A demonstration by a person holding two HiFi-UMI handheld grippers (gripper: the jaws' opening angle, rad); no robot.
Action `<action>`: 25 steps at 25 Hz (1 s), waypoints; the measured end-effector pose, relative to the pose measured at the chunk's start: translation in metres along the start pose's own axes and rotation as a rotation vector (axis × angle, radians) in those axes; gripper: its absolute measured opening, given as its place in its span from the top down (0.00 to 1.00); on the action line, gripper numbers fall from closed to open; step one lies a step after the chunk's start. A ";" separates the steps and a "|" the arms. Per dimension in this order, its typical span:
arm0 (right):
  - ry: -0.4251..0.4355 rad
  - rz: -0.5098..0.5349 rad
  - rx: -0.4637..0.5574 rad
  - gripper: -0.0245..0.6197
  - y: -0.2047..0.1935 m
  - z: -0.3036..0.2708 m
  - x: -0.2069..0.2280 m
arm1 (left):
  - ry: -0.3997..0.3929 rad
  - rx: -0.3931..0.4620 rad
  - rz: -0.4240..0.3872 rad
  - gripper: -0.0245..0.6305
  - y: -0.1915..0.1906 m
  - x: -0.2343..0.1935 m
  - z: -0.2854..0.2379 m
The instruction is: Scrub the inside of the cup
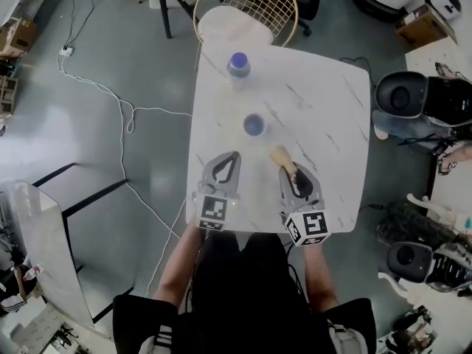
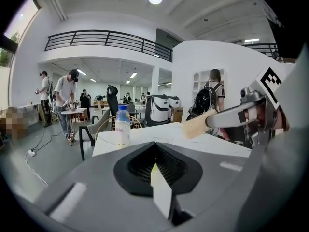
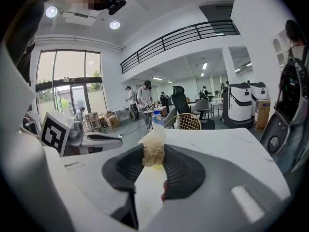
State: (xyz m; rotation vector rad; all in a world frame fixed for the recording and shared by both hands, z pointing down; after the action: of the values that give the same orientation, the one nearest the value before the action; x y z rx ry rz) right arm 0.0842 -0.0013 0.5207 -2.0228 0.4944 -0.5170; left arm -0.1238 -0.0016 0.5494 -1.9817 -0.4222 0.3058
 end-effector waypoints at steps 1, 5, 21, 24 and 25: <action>0.005 -0.004 -0.008 0.79 -0.002 -0.003 0.003 | 0.002 -0.009 0.003 0.95 -0.003 0.000 -0.004; 0.017 -0.017 -0.033 0.79 -0.007 -0.013 0.009 | -0.001 -0.051 0.029 0.95 -0.014 -0.002 -0.016; 0.038 -0.078 -0.080 0.79 -0.003 -0.034 0.036 | -0.029 -0.235 0.017 0.61 -0.047 -0.003 -0.067; 0.033 -0.080 -0.091 0.79 -0.004 -0.048 0.049 | -0.034 -0.246 -0.017 0.58 -0.052 -0.007 -0.088; 0.031 -0.080 -0.093 0.79 -0.004 -0.050 0.053 | -0.036 -0.251 -0.025 0.56 -0.053 -0.008 -0.094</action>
State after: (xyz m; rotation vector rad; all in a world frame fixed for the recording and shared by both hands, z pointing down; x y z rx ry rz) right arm 0.1013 -0.0631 0.5553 -2.1334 0.4648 -0.5843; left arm -0.1025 -0.0602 0.6380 -2.2159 -0.5292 0.2835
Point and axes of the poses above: the fingertips, and each gripper's own axes: z backward along the fingers, x to its right, y out of its top, the point moved 8 cm from there along z, backward along the fingers, and after that the axes turned 4 degrees about -x, right-handed, at the moved point
